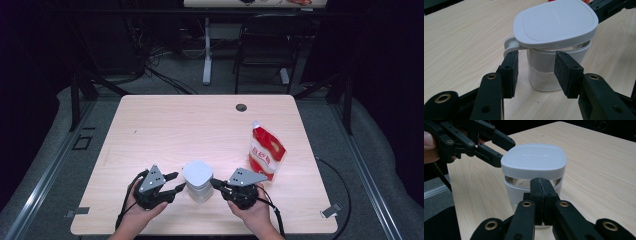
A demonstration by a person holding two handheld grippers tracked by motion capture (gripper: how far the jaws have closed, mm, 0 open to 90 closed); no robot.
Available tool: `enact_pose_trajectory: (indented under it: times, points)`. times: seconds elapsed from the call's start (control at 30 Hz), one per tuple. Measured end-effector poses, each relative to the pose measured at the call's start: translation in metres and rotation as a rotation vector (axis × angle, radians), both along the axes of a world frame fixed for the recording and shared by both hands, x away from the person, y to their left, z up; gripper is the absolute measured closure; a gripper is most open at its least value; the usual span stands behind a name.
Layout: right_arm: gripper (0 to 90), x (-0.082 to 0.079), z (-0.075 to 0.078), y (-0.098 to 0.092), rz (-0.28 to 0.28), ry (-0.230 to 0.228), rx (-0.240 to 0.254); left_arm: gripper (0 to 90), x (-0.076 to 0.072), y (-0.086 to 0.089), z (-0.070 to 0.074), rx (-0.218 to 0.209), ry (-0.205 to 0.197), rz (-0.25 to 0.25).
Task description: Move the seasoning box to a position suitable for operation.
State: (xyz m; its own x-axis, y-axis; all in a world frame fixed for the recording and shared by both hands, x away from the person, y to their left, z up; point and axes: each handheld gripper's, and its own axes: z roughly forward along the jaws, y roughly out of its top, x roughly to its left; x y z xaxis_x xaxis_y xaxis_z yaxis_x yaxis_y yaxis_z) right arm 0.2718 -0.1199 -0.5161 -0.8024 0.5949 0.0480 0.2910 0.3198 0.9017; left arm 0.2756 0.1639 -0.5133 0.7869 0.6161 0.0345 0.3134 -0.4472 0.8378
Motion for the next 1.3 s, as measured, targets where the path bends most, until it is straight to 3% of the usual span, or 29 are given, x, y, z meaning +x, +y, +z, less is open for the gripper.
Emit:
enact_pose_trajectory:
  times: [0.47, 0.93, 0.97, 1.3]
  points:
    - [90.0, 0.0004, 0.0023, 0.0004, 0.001, -0.006, 0.007, 49.7, 0.0006, -0.0080, -0.0002, 0.036, 0.012, 0.037]
    - [88.7, -0.0002, 0.0004, 0.0003, 0.000, -0.005, 0.005, 48.6, -0.0012, -0.0101, 0.0015, 0.023, -0.012, 0.050]
    - [88.6, -0.0009, -0.0004, -0.0007, 0.000, -0.006, -0.010, 48.6, -0.0013, -0.0101, 0.0016, 0.022, -0.014, 0.051]
    - [87.8, -0.0009, -0.0016, 0.0017, -0.001, -0.009, -0.012, 48.6, -0.0011, -0.0076, 0.0078, -0.007, -0.055, 0.070]
